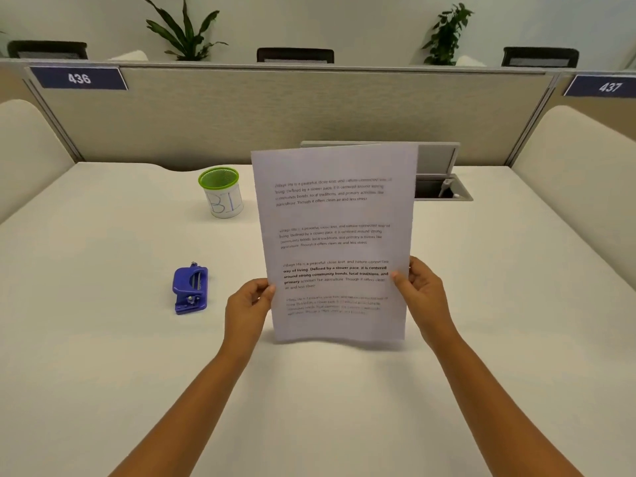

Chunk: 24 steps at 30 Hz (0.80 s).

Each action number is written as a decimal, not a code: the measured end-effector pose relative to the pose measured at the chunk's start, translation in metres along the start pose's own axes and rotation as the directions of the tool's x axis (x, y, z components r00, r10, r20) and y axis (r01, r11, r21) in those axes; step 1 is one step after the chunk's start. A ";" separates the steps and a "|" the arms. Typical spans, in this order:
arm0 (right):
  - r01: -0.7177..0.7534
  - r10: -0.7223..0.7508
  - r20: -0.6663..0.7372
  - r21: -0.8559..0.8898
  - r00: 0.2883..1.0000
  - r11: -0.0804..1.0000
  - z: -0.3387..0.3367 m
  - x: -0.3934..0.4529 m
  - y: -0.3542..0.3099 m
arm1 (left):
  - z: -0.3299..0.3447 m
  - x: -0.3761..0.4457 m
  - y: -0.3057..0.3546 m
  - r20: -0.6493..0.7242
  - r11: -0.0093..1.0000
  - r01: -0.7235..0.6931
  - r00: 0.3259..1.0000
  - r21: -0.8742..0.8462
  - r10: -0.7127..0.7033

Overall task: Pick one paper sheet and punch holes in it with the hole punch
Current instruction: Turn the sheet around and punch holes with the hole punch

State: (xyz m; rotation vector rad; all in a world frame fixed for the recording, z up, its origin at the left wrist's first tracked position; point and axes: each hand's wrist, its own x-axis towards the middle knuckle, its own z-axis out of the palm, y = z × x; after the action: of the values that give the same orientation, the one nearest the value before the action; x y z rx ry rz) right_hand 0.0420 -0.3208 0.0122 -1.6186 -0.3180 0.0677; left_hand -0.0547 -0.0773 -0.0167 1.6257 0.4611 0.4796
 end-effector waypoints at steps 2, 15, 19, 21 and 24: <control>-0.022 0.022 -0.007 0.008 1.000 1.000 -0.002 0.003 0.002 | -0.002 0.002 0.000 -0.027 1.000 0.012 1.000 -0.001 -0.012; -0.430 0.430 -0.003 -0.027 0.903 0.903 -0.011 0.005 0.056 | -0.084 0.056 -0.014 -0.557 0.871 0.277 0.831 0.406 -0.005; -0.446 0.451 0.043 -0.094 0.891 0.890 -0.011 0.010 0.057 | -0.104 0.068 -0.023 -0.536 0.756 0.479 0.820 0.446 -0.203; -0.459 0.466 0.041 -0.113 0.884 0.881 -0.010 0.012 0.057 | -0.108 0.071 -0.024 -0.492 0.735 0.469 0.844 0.489 -0.212; -0.478 0.485 0.027 -0.133 0.874 0.868 -0.010 0.013 0.057 | -0.108 0.073 -0.025 -0.454 0.746 0.436 0.868 0.503 -0.201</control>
State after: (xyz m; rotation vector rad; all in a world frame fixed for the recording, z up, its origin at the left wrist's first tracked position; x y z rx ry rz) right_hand 0.0661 -0.3292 -0.0411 -1.7896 0.0483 0.4896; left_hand -0.0548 0.0554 -0.0283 1.9979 1.2743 0.3938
